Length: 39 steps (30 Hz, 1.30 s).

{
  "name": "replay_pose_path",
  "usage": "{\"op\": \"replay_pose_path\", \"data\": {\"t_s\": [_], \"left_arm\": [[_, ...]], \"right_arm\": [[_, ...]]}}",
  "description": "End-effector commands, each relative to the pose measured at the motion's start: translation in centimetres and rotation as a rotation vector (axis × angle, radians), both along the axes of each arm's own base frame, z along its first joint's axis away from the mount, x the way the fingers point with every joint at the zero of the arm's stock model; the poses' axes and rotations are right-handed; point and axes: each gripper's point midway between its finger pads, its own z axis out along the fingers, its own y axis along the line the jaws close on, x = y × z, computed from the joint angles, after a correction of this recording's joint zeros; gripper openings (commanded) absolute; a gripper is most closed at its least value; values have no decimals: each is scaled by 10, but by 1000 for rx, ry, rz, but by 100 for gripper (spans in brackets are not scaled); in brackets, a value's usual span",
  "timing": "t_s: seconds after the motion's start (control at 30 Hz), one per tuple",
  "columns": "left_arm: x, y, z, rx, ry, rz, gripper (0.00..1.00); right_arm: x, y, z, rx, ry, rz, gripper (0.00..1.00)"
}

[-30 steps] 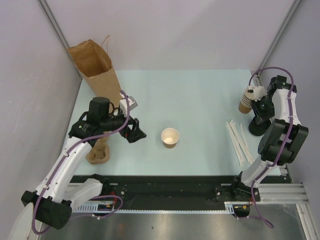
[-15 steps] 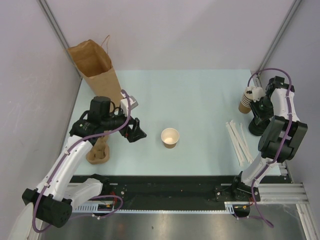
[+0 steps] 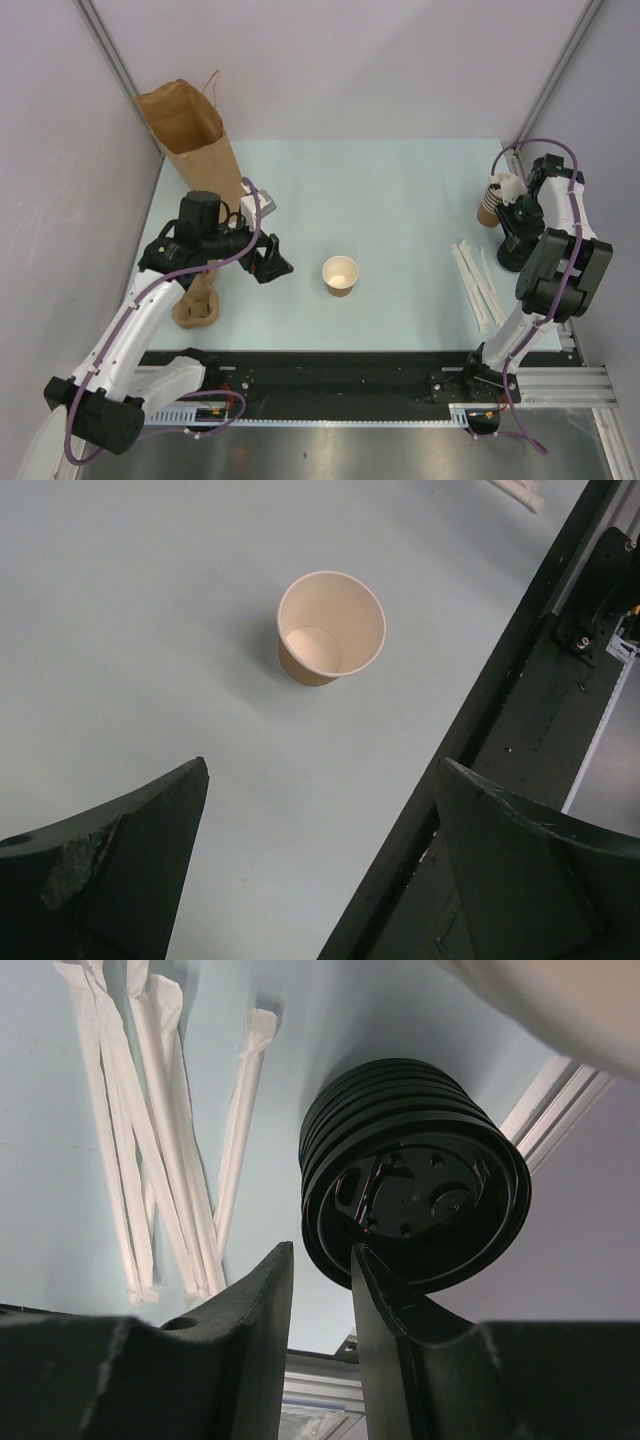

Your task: Pack the takeout coffee

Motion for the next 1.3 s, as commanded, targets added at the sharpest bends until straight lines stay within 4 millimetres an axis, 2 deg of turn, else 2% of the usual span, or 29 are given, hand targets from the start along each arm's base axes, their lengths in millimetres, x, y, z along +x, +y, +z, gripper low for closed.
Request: {"op": "replay_pose_path", "data": {"t_s": [0.0, 0.7, 0.9, 1.27], "left_arm": [[5, -3, 17, -9, -61, -19, 100], [5, -4, 16, -10, -58, -19, 100], [7, -4, 16, -10, -57, -15, 99], [8, -5, 17, -13, -57, -15, 99]], "right_arm": [[4, -1, -4, -19, 3, 18, 35], [4, -4, -14, -28, 15, 19, 36], [4, -4, -14, -32, 15, 21, 32], [5, -6, -18, -34, 22, 17, 30]]}}
